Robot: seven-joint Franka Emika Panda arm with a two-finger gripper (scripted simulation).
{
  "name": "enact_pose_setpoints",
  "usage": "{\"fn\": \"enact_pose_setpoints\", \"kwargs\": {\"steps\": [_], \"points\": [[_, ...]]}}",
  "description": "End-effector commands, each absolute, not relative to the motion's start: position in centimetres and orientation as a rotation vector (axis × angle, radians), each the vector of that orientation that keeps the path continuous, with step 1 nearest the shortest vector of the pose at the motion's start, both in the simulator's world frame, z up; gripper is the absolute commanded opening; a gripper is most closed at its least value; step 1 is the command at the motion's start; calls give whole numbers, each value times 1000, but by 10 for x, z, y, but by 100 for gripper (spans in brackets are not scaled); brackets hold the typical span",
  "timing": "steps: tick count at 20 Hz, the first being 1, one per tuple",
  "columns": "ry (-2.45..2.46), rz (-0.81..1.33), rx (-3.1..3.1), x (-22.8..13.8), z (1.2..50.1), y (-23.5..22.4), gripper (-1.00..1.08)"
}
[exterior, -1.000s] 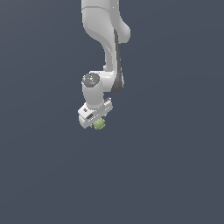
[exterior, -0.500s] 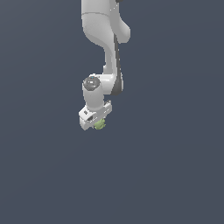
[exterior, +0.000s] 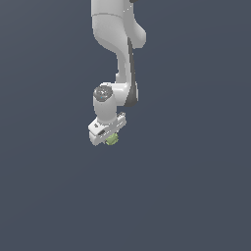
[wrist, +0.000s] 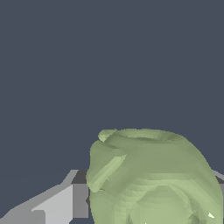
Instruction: Pick up the object and move it to a goal position.
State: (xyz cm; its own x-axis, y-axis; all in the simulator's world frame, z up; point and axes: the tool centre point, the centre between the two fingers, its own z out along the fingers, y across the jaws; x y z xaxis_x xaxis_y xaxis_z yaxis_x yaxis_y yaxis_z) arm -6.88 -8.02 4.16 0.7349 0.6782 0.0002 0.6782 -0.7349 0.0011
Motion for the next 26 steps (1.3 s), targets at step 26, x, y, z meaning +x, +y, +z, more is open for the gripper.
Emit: {"fn": "enact_pose_setpoints", "kwargs": {"steps": [26], "points": [[1145,0,2924,-7,198,141,-100]]}}
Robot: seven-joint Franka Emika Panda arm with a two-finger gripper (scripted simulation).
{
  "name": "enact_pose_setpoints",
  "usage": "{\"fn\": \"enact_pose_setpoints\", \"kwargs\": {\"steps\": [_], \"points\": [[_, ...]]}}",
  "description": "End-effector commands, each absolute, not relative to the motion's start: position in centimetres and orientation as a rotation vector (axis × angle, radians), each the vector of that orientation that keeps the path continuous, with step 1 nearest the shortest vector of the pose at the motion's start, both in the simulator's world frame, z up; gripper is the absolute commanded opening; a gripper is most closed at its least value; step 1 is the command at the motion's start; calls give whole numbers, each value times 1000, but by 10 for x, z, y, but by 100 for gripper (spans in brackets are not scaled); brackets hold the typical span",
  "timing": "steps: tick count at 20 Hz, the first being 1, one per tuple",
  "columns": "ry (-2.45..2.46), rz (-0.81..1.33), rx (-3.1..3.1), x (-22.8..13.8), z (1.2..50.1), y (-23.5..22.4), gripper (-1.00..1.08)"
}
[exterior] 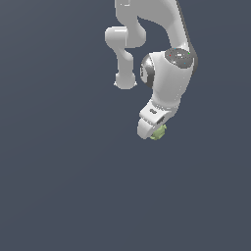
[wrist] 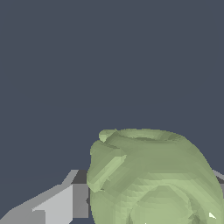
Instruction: Pick up the object and move it to a goal position.
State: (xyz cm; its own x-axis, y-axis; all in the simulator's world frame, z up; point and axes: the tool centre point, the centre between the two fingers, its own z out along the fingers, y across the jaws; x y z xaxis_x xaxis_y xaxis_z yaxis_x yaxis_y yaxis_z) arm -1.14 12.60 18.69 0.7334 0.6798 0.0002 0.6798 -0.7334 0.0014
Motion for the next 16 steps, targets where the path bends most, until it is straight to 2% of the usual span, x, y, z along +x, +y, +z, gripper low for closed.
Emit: {"fn": "enact_pose_setpoints", "kwargs": {"steps": [1,8,16], "points": [[1145,0,2925,-4,205,150,-100],[1145,0,2925,12,239,199,-100],[1145,0,2926,23,257,225,-100]]}}
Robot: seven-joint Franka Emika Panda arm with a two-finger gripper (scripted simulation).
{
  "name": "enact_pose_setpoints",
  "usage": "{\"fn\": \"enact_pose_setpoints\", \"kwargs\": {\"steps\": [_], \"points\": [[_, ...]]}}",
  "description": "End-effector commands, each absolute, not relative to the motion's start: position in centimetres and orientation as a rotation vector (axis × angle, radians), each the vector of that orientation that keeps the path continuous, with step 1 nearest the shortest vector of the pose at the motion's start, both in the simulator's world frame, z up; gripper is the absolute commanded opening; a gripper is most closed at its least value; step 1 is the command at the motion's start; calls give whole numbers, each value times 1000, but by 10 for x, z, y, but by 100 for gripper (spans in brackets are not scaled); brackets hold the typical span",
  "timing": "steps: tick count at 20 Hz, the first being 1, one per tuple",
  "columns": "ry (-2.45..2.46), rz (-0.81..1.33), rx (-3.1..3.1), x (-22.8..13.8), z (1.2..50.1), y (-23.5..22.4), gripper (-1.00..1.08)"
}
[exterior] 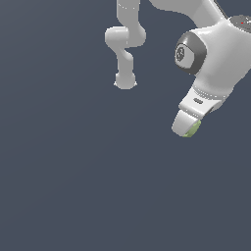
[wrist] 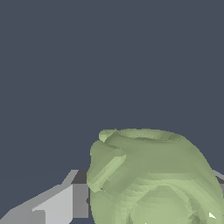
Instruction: Pick up the object and move it to a goal position.
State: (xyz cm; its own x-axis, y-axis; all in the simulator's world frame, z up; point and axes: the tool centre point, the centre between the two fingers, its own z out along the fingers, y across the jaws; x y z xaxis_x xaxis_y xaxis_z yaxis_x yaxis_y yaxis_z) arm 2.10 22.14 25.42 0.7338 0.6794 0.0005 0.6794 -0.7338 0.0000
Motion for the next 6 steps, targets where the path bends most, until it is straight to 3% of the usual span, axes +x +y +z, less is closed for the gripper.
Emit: {"fn": "enact_pose_setpoints", "kwargs": {"steps": [1,6], "points": [[-1145,0,-2926,23,258,226,-100],[-1146,0,-2925,25,260,230,-100]]}}
